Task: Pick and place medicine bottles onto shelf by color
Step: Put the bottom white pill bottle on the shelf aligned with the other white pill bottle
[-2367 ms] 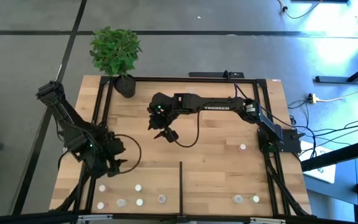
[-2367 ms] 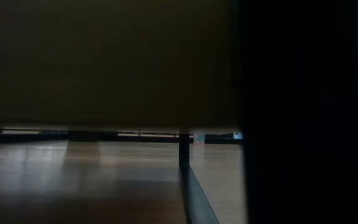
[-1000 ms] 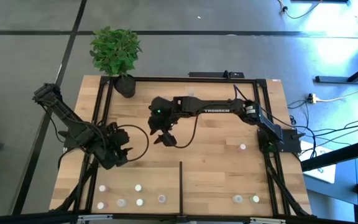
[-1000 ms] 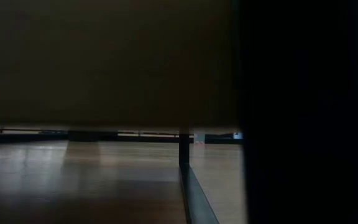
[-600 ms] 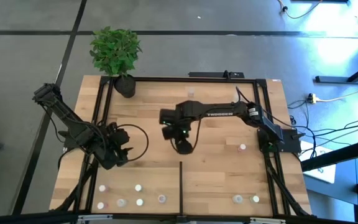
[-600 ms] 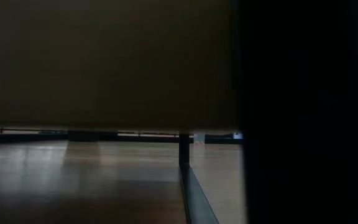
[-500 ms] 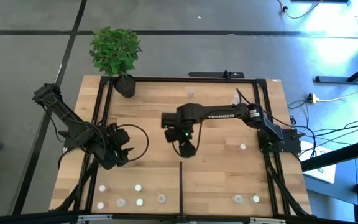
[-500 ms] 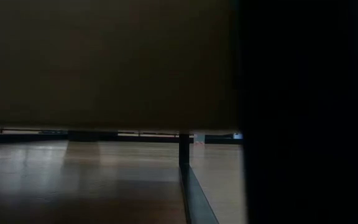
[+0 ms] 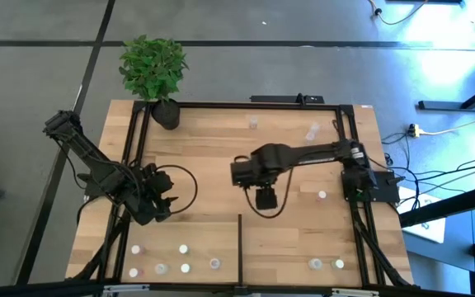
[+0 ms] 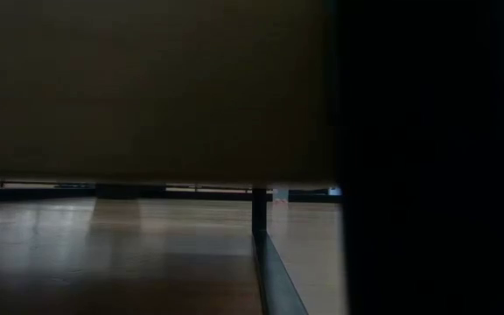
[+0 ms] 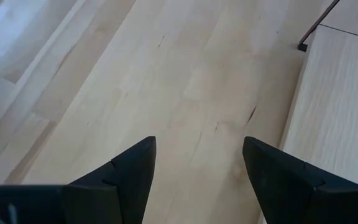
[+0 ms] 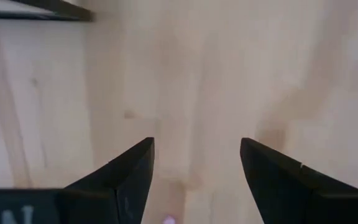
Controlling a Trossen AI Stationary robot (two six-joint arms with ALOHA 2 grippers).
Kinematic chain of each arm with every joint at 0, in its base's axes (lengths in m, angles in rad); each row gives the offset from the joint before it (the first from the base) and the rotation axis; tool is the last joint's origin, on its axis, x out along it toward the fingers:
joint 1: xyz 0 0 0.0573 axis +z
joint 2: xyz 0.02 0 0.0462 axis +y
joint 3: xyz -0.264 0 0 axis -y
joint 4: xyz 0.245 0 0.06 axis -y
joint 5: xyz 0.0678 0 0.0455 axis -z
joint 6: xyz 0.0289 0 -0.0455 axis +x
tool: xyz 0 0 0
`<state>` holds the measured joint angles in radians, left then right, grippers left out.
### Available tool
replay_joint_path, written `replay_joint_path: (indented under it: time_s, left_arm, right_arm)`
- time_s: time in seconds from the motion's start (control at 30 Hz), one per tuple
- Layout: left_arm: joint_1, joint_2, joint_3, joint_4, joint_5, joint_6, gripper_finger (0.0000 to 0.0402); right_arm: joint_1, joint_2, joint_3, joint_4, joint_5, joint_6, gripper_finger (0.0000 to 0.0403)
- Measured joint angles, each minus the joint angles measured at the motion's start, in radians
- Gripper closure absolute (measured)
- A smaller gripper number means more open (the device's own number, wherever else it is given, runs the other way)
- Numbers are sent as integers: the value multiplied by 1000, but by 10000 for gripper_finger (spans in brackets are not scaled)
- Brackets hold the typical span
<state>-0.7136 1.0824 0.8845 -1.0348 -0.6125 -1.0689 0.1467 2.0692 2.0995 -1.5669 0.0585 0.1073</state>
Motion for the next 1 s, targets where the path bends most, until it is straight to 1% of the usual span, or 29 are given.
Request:
replay_joint_path:
  time_s: [0.07, 0.13, 0.23, 0.3, 0.37, 0.53, 0.6, 0.7, 0.8, 0.93, 1.0]
  left_arm:
    - [0, 0, 0, 0, 0, 5, 166]
    - [0, 0, 0, 0, 0, 6, 166]
    - [-1, 0, 0, 0, 0, 6, 166]
    - [-1, 0, 0, -1, 0, 6, 166]
    - [-1, 0, 0, -2, 0, 6, 166]
    - [-1, 0, 0, -3, 0, 6, 166]
    - [-1, 0, 0, -3, 0, 6, 166]
    - [-1, 0, 0, -2, 0, 6, 166]
    - [0, 0, 0, -2, 0, 7, 166]
    - [0, 0, 0, 0, 0, 7, 166]
    - [0, 0, 0, 2, 0, 6, 166]
  right_arm:
    - [3, -37, -6, -5, 39, 51, 163]
    - [8, -81, -38, 2, 48, 76, 163]
    - [19, -154, -114, 18, 64, 137, 163]
    - [25, -214, -187, 22, 115, 203, 163]
    - [23, -275, -268, 43, 154, 286, 163]
    - [23, -417, -460, 82, 164, 510, 163]
    - [24, -464, -534, 80, 182, 650, 163]
    - [21, -514, -635, 74, 187, 870, 163]
    - [23, -549, -731, 70, 167, 1021, 163]
    - [22, -559, -824, 65, 108, 1116, 163]
    - [22, -559, -863, 73, 82, 1131, 163]
